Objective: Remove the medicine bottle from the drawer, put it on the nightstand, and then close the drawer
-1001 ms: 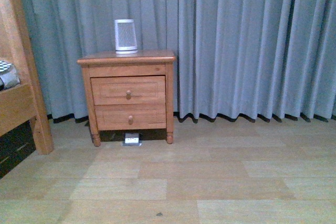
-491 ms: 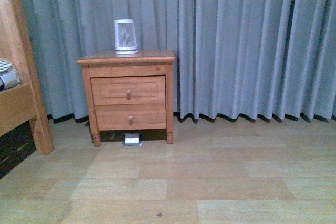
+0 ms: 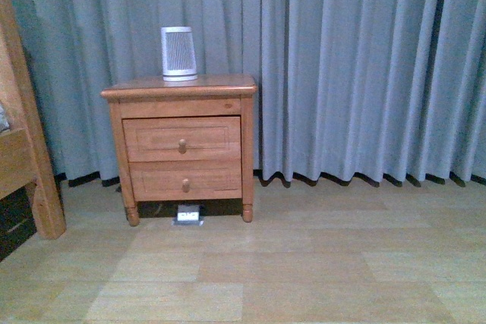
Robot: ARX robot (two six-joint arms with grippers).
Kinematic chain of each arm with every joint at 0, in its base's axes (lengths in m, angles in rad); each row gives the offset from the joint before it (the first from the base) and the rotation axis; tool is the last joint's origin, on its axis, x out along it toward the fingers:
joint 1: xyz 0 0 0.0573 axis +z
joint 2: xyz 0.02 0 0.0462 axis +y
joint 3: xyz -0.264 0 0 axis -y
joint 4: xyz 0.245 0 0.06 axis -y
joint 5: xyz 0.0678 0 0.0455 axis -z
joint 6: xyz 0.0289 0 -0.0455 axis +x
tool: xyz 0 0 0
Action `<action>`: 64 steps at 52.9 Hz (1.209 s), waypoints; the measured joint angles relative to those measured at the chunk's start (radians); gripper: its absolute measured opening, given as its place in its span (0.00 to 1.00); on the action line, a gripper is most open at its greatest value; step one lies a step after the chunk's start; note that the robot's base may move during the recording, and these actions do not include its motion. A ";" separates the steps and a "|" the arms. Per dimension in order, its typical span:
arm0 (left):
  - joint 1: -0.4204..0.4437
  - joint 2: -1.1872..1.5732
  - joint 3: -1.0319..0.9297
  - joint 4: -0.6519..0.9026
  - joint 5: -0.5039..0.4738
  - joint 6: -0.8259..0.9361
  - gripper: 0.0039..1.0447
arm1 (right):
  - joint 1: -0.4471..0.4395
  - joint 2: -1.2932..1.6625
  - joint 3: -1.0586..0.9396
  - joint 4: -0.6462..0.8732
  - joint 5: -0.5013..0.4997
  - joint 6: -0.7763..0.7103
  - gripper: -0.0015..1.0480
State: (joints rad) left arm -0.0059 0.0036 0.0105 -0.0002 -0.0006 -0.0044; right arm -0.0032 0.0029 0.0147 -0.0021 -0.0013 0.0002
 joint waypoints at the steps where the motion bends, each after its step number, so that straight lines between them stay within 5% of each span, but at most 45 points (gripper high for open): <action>1: 0.000 0.000 0.000 0.000 0.000 0.000 0.94 | 0.000 0.000 0.000 0.000 0.000 0.000 0.93; 64: 0.000 -0.001 0.000 0.000 0.000 0.000 0.94 | 0.000 0.000 0.000 0.000 0.000 0.000 0.93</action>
State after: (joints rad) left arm -0.0059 0.0029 0.0105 -0.0002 -0.0006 -0.0044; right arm -0.0032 0.0029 0.0143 -0.0021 -0.0010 0.0002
